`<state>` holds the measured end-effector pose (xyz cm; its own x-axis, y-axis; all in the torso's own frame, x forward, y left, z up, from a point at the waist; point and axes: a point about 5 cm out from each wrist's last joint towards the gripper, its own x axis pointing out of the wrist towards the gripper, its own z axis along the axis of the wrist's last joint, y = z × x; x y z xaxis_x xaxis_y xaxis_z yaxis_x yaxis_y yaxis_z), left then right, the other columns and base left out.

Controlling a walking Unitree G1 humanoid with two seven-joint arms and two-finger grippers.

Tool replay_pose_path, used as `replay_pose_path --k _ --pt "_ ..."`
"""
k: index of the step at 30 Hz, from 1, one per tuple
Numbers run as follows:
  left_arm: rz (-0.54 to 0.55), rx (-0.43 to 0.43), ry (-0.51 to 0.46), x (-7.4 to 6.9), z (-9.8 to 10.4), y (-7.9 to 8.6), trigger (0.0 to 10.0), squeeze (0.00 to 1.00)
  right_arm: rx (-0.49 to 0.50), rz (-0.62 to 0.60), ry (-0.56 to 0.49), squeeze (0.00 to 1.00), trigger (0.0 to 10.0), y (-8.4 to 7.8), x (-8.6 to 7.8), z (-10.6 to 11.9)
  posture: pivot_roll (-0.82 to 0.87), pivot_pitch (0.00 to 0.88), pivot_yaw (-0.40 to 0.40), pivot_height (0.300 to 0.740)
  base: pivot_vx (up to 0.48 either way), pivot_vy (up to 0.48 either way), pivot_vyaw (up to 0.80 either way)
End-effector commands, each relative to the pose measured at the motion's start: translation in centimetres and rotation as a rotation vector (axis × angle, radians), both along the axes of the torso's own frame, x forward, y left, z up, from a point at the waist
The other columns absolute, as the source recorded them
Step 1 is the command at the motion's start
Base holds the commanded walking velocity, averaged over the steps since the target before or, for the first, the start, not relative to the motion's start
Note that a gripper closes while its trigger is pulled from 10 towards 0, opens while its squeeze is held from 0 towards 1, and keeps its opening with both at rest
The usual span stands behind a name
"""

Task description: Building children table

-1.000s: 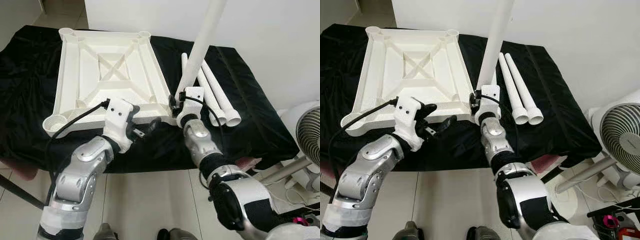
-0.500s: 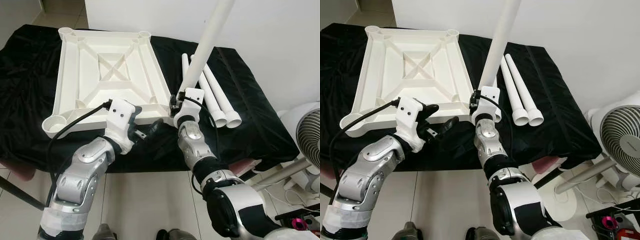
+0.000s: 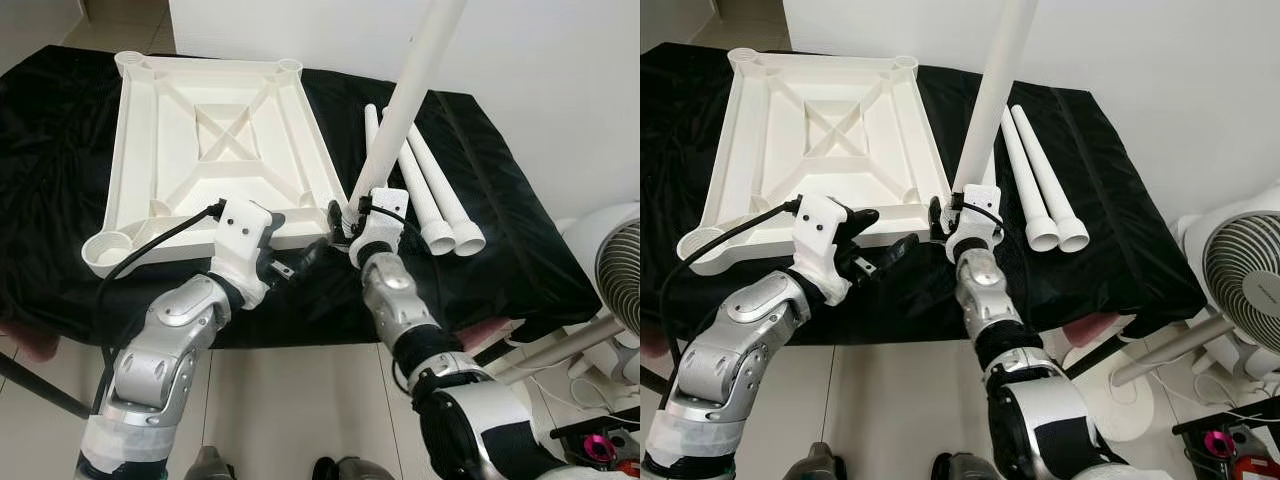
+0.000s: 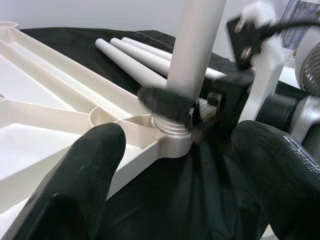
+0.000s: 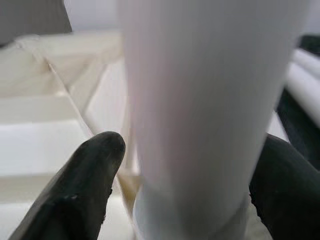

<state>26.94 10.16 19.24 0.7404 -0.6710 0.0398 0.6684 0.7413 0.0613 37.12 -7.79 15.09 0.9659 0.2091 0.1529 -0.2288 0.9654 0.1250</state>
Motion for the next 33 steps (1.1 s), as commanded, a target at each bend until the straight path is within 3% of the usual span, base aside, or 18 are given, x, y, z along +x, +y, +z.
replay_pose_path --k 1,8,11,17,23,24,25,26,27,28,33 --pt "0.026 -0.004 0.014 -0.1 -0.2 -0.3 10.0 0.0 0.002 0.021 0.0 0.0 10.0 -0.7 -0.1 -0.3 0.08 0.061 -0.115 0.74 0.0 0.0 0.0" --pt "0.017 -0.01 0.019 -0.2 -0.2 -0.6 10.0 0.0 -0.086 0.118 -0.027 0.0 10.0 -2.4 0.4 0.0 0.07 0.074 -0.107 0.74 0.0 0.0 0.0" --pt "0.005 -0.014 0.025 -0.2 -0.2 -0.9 10.0 0.0 -0.196 0.235 -0.026 0.0 10.0 -3.4 0.7 0.0 0.06 0.081 -0.096 0.74 0.0 0.0 0.0" --pt "-0.035 -0.014 0.052 -0.7 -0.8 -2.1 10.0 0.0 -0.269 0.377 -0.018 0.0 10.0 -3.2 0.6 -0.1 0.06 0.082 -0.089 0.74 0.0 0.0 0.0" --pt "-0.052 -0.005 0.067 -1.1 -1.4 -2.8 10.0 0.0 -0.277 0.413 -0.004 0.0 10.0 -3.0 0.6 -0.1 0.07 0.083 -0.086 0.74 0.0 0.0 0.0" --pt "-0.048 0.006 0.074 -1.1 -1.8 -3.0 10.0 0.0 -0.279 0.424 0.002 0.0 6.5 -2.9 0.7 -0.1 0.07 0.082 -0.084 0.74 0.0 0.0 0.0" --pt "-0.048 0.006 0.074 -1.1 -1.8 -3.0 10.0 0.0 -0.279 0.424 0.002 0.0 6.5 -2.9 0.7 -0.1 0.07 0.082 -0.084 0.74 0.0 0.0 0.0" --pt "-0.033 0.035 0.07 -1.1 -2.2 -3.0 10.0 0.0 -0.27 0.437 0.007 0.0 3.1 -2.8 0.7 -0.1 0.07 0.082 -0.086 0.74 0.0 0.0 0.0" --pt "-0.033 0.035 0.07 -1.1 -2.2 -3.0 10.0 0.0 -0.27 0.437 0.007 0.0 3.1 -2.8 0.7 -0.1 0.07 0.082 -0.086 0.74 0.0 0.0 0.0" --pt "-0.009 0.066 0.065 -0.9 -2.6 -2.9 10.0 0.0 -0.261 0.443 0.01 0.0 0.0 -2.8 0.7 -0.1 0.07 0.081 -0.087 0.74 0.0 0.0 0.0" --pt "0.046 0.129 0.047 -0.5 -3.4 -2.8 10.0 0.0 -0.235 0.433 0.037 0.0 0.0 -3.0 0.6 -0.7 0.07 0.079 -0.087 0.74 0.0 0.0 0.0"
